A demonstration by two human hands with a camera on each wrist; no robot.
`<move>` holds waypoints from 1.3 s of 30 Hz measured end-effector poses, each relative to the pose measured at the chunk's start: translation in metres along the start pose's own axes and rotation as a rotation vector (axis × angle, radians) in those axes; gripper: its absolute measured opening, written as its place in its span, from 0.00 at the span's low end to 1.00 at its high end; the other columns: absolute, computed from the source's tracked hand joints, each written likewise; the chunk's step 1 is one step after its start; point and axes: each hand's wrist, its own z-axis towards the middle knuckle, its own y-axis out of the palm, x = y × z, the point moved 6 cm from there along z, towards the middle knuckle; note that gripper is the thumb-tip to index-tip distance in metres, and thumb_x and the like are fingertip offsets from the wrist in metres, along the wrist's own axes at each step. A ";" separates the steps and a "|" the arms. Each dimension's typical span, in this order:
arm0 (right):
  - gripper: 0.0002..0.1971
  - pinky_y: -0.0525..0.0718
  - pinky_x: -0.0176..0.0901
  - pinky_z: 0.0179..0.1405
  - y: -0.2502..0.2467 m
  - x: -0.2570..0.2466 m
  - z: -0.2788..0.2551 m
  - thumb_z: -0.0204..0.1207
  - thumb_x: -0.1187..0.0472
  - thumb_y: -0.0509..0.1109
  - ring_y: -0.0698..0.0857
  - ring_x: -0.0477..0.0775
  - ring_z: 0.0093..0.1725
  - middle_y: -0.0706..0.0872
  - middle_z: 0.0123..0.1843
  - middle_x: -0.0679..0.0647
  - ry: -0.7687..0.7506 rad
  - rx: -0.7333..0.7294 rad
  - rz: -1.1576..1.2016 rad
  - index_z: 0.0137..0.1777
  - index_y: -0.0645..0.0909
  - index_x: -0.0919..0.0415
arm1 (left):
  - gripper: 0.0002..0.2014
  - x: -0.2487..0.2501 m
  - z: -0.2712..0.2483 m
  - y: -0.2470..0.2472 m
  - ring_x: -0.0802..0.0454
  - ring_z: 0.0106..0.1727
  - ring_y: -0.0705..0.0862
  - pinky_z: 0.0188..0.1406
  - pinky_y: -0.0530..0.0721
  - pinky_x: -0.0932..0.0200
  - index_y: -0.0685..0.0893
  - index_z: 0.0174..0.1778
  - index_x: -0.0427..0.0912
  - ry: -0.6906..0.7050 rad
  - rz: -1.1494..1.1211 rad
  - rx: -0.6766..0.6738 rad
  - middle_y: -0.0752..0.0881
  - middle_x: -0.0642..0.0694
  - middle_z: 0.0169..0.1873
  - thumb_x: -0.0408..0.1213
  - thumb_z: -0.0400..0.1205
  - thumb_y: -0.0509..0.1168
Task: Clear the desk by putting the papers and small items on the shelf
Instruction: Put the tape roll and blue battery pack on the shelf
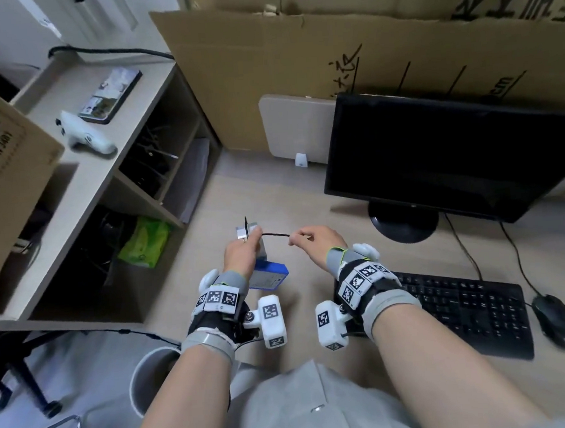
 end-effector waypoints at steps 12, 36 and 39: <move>0.27 0.76 0.43 0.65 0.032 -0.025 0.009 0.70 0.54 0.75 0.78 0.52 0.66 0.83 0.67 0.52 0.105 -0.060 0.145 0.71 0.76 0.49 | 0.24 0.015 0.016 -0.025 0.51 0.25 0.75 0.28 0.77 0.65 0.71 0.23 0.46 -0.041 -0.472 -0.133 0.71 0.52 0.20 0.52 0.81 0.69; 0.25 0.86 0.56 0.61 0.109 -0.098 0.031 0.67 0.68 0.77 0.88 0.58 0.48 0.87 0.45 0.52 0.140 -0.152 0.548 0.63 0.74 0.61 | 0.28 -0.110 0.052 -0.115 0.43 0.26 0.84 0.26 0.83 0.55 0.84 0.49 0.30 -0.411 -0.556 0.061 0.85 0.33 0.36 0.35 0.52 0.73; 0.21 0.90 0.41 0.40 0.136 -0.122 0.041 0.68 0.69 0.77 0.89 0.57 0.49 0.86 0.54 0.55 0.070 -0.176 0.507 0.59 0.76 0.55 | 0.34 -0.094 0.046 -0.122 0.41 0.37 0.89 0.37 0.88 0.50 0.83 0.64 0.26 -0.398 -0.556 -0.071 0.88 0.27 0.50 0.33 0.60 0.75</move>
